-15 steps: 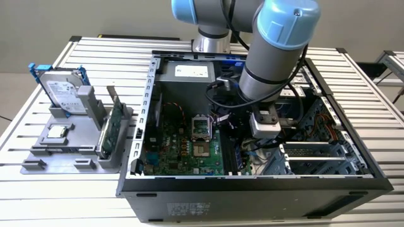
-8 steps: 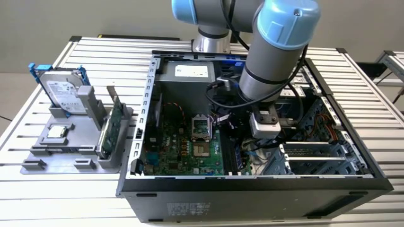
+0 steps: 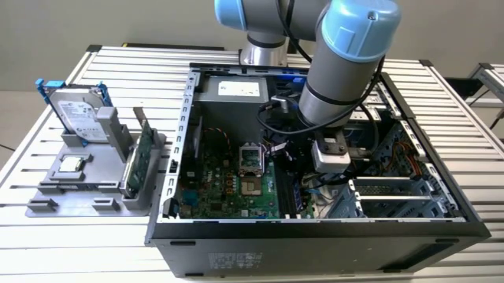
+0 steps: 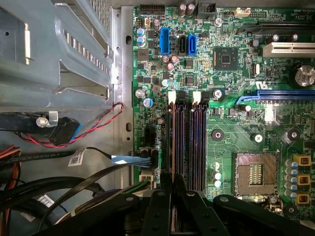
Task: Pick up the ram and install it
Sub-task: 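Insert the ram into the slot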
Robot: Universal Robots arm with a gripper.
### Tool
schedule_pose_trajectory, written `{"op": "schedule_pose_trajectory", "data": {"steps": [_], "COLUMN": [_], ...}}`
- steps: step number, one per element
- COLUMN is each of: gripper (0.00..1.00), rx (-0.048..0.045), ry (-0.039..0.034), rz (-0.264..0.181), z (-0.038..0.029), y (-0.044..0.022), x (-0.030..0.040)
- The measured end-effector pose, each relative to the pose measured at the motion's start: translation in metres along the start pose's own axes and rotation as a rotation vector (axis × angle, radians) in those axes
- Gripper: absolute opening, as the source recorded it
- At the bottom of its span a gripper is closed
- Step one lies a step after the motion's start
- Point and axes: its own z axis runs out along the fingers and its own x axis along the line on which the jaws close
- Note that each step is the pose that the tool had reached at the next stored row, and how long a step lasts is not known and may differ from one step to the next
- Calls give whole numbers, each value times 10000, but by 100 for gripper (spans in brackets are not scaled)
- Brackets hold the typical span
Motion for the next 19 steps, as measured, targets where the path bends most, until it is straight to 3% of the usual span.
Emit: {"op": "schedule_pose_trajectory", "data": {"steps": [19], "gripper": [0], "rx": [0], "ry": [0], "rz": [0], "z": [20], "y": [-1], "x": [1]}}
